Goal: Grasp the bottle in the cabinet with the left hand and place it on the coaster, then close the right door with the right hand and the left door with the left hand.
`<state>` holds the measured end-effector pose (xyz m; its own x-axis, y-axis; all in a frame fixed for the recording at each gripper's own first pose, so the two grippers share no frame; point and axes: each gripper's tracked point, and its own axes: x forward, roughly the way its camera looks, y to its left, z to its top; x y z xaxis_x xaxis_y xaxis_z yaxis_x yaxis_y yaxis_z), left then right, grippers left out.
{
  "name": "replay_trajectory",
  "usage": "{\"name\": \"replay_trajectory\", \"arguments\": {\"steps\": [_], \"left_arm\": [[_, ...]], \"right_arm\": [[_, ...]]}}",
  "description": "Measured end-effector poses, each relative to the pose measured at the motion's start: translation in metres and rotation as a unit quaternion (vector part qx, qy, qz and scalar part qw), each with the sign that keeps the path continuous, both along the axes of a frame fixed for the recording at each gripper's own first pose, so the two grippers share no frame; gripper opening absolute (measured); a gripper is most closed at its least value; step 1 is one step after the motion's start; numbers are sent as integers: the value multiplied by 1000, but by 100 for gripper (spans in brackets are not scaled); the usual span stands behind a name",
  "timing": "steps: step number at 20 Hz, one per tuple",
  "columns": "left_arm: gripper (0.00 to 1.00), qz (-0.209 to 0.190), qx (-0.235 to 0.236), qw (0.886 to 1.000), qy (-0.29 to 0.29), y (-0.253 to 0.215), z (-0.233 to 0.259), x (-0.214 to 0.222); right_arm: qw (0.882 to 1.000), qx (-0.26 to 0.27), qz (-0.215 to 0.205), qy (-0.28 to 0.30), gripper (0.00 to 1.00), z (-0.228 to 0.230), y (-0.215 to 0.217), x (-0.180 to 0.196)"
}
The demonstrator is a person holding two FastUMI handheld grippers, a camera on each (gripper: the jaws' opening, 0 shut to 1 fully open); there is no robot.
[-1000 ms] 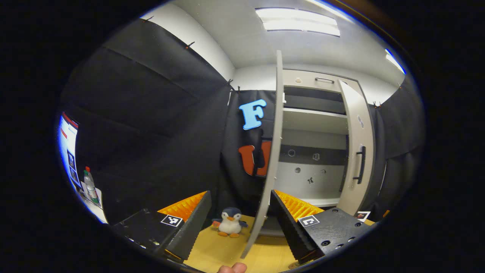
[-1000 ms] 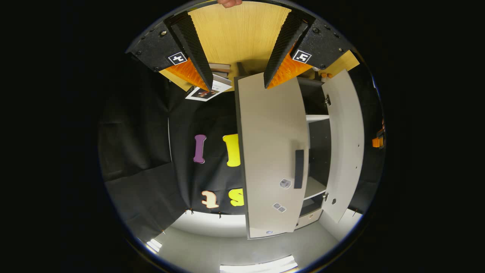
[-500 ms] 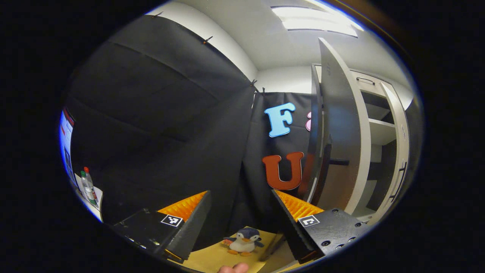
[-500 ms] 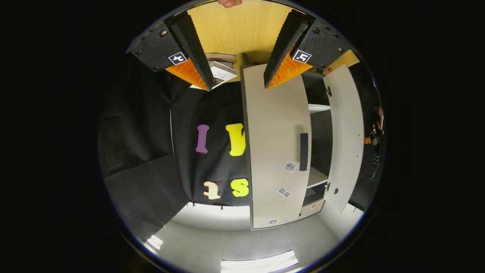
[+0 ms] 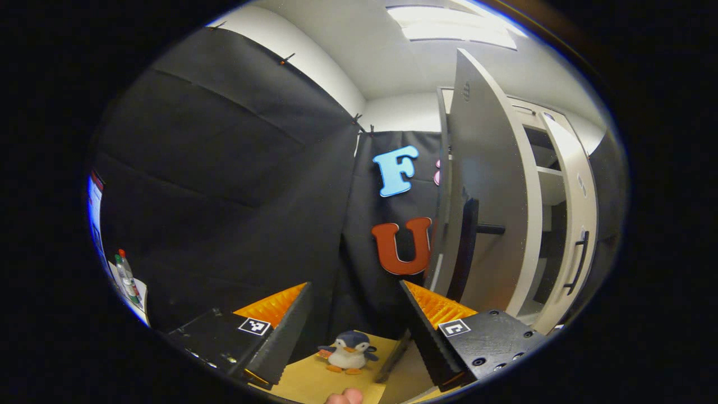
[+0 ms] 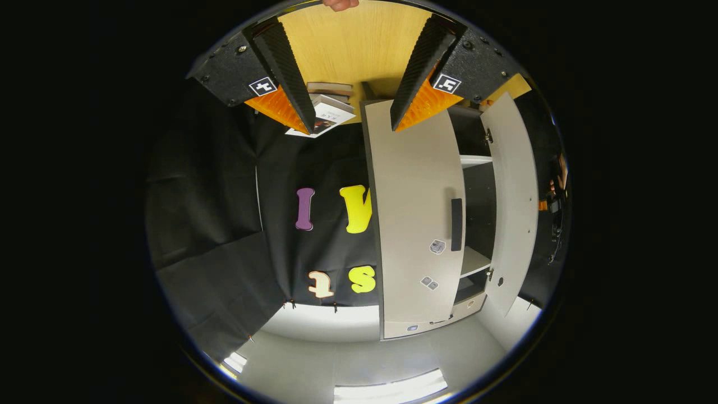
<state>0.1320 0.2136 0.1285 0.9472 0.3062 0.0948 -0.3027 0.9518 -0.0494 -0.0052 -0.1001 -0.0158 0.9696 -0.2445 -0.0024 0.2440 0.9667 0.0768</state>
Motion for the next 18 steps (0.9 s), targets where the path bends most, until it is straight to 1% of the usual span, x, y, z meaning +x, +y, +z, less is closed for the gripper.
{"name": "replay_trajectory", "arguments": {"steps": [3, 7, 8, 10, 11, 13, 14, 15, 16, 18], "left_arm": [[93, -37, 8, 999, 2, -41, -5, 5], [93, -100, 17, 995, 8, -88, -11, 26], [99, -116, 19, 993, 8, -100, -11, 27], [92, -113, 35, 993, -6, -106, -4, 22], [99, -108, 47, 993, -12, -104, -2, 22], [99, -113, 64, 991, -13, -107, -1, 23], [95, -118, 68, 991, -13, -108, 0, 21], [95, -122, 69, 990, -13, -110, 0, 19], [99, -127, 69, 989, -13, -112, -1, 17], [99, -138, 63, 988, -9, -120, -5, 14]], "right_arm": [[1000, 1, 3, -10, 83, 5, 4, -5], [1000, -12, -23, -10, 83, 8, -15, -24], [999, -13, -32, -9, 83, 9, -20, -28], [998, -19, -59, -5, 83, 10, -34, -37], [997, -22, -68, -7, 83, 11, -39, -42], [997, -24, -78, -8, 83, 13, -42, -46], [996, -24, -80, -9, 83, 15, -43, -48], [996, -24, -81, -10, 83, 15, -43, -49], [996, -24, -82, -13, 83, 16, -43, -48], [997, -21, -75, -12, 83, 16, -40, -42]]}}
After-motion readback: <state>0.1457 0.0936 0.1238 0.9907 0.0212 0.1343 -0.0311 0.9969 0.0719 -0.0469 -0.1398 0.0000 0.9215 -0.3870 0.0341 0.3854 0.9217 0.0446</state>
